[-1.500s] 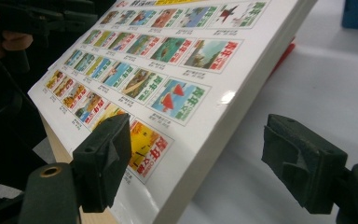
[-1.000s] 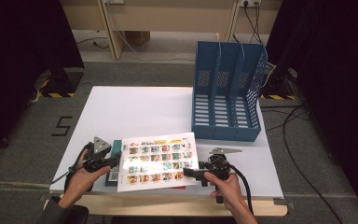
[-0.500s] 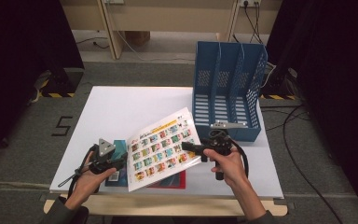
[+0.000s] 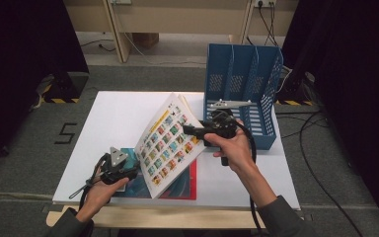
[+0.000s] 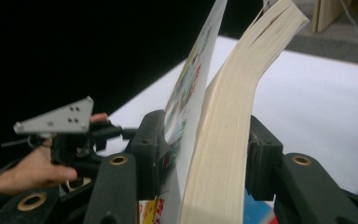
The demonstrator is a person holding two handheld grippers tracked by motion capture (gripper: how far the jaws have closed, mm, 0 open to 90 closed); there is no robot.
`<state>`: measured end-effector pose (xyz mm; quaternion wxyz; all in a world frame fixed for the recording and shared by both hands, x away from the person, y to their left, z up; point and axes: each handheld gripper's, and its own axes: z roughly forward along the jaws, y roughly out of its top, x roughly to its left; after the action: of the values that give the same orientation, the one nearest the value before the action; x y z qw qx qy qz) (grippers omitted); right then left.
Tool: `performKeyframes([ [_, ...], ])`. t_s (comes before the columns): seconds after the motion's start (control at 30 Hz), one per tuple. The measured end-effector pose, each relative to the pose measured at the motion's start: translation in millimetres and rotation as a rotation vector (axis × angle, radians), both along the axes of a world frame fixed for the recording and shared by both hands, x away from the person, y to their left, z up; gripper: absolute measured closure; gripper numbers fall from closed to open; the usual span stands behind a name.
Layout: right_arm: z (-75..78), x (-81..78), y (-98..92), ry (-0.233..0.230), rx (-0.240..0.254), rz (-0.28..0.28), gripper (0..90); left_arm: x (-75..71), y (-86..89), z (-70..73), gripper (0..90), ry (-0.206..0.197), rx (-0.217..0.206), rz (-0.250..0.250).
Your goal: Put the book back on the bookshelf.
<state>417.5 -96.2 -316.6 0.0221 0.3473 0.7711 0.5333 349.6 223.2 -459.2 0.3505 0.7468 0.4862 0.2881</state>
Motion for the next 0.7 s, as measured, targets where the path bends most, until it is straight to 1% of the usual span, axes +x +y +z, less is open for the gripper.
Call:
performKeyframes([
  [0.03, 1.3, -1.8, 2.2, -0.012, 0.003, 0.001, 56.9, -0.3, 0.1, -0.4, 40.2, -0.003, 0.001, 0.002],
  [0.07, 1.2, -4.4, 4.0, -0.022, 0.019, 0.001, 56.9, -0.4, 0.1, -0.5, 39.1, -0.004, 0.003, 0.006],
  [0.1, 1.2, -4.4, 4.0, -0.022, 0.019, 0.001, 56.9, -0.4, 0.1, -0.5, 37.8, -0.004, 0.003, 0.006],
  [0.13, 0.2, -6.2, 4.4, -0.025, 0.032, -0.003, 56.9, -0.8, -0.8, -1.0, 37.8, -0.01, 0.01, 0.013],
  [0.17, -3.8, -11.8, 4.8, -0.026, 0.045, -0.012, 57.0, -1.7, -2.0, -1.5, 37.9, -0.019, 0.017, 0.014],
  [0.23, -5.1, -15.6, 3.3, -0.031, 0.033, -0.013, 56.5, -2.0, -2.9, -1.9, 38.6, -0.022, 0.014, 0.015],
  [0.3, -8.5, -17.6, 0.2, -0.015, 0.033, -0.011, 56.8, -2.0, -3.4, -2.1, 38.6, -0.023, 0.01, 0.021],
  [0.33, -9.7, -18.4, -0.6, 0.005, 0.026, -0.001, 57.5, -1.9, -3.7, -2.4, 38.6, -0.025, 0.006, 0.02],
  [0.37, -9.3, -18.8, -1.5, 0.005, 0.005, 0.004, 59.3, -1.5, -3.4, -2.1, 38.6, -0.021, 0.006, 0.018],
  [0.4, -7.5, -18.1, -0.8, -0.012, -0.023, 0.007, 60.2, -1.0, -3.2, -2.1, 38.5, -0.018, 0.0, 0.017],
  [0.43, -5.4, -16.6, 0.3, -0.018, -0.034, 0.014, 60.8, -0.2, -3.1, -2.0, 38.3, -0.011, -0.007, 0.017],
  [0.5, 3.5, -9.7, 4.6, -0.027, -0.052, 0.03, 62.7, 1.3, -4.3, -3.3, 35.8, -0.009, -0.013, 0.012],
  [0.53, 10.3, -5.9, 7.9, -0.041, -0.065, 0.04, 63.9, 2.8, -5.2, -4.3, 31.7, -0.003, -0.022, 0.003],
  [0.57, 17.6, -2.0, 12.1, -0.065, -0.075, 0.044, 65.3, 4.6, -5.8, -5.2, 24.3, 0.015, -0.046, -0.01],
  [0.6, 25.6, 1.7, 16.5, -0.087, -0.091, 0.05, 66.6, 6.2, -6.5, -6.0, 17.7, 0.025, -0.061, -0.019],
  [0.63, 33.9, 5.1, 20.7, -0.1, -0.104, 0.05, 68.0, 6.9, -7.5, -6.7, 17.7, 0.021, -0.07, -0.018],
  [0.67, 41.6, 8.3, 25.0, -0.12, -0.109, 0.055, 68.9, 7.3, -7.7, -6.1, 17.9, 0.02, -0.069, -0.019],
  [0.7, 49.3, 10.7, 30.4, -0.132, -0.125, 0.071, 69.6, 7.4, -7.1, -5.6, 17.8, 0.017, -0.075, -0.022],
])
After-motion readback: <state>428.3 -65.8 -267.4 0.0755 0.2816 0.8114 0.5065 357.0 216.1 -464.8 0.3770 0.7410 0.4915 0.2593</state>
